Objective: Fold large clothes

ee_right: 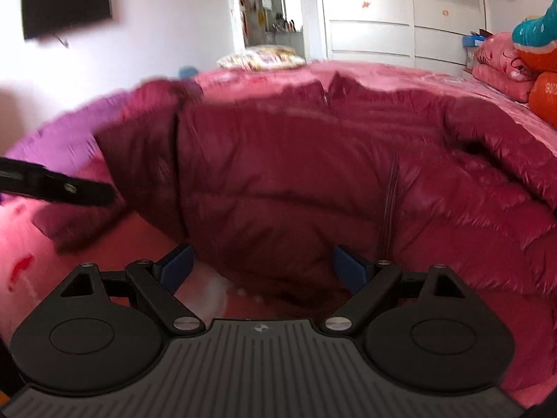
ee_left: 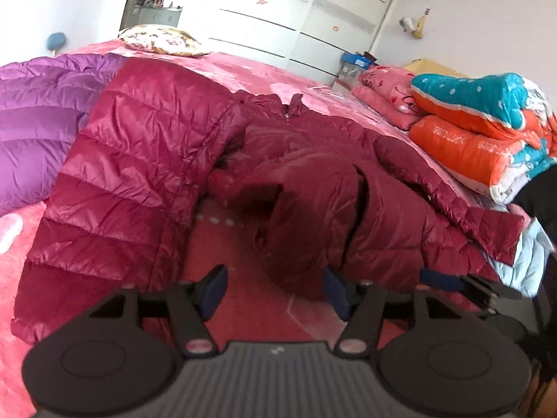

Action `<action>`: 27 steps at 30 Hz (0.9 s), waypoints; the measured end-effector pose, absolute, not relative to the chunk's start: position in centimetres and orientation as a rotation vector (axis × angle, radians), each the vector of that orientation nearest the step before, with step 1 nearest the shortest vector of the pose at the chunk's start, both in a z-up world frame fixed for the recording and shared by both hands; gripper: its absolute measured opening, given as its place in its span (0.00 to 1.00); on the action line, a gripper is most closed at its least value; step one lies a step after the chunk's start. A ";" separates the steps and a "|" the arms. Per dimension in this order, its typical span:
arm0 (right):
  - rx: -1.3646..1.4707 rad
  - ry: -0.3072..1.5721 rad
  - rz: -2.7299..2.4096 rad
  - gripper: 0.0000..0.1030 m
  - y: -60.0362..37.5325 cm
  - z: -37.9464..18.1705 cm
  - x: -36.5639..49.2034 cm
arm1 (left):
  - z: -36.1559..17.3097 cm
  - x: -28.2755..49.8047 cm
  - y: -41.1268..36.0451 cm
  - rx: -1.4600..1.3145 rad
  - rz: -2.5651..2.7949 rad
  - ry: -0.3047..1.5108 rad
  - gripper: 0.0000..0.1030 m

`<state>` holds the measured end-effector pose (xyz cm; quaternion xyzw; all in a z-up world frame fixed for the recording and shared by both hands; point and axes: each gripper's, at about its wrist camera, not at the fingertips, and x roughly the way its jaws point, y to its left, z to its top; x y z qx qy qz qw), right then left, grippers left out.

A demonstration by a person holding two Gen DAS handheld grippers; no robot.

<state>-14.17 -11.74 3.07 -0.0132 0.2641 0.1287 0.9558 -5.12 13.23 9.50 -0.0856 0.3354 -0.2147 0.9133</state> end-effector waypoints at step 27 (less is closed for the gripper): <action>0.706 0.548 0.330 0.19 -16.2 11.7 -12.0 | 5.7 0.1 15.1 -0.396 -0.736 0.564 0.93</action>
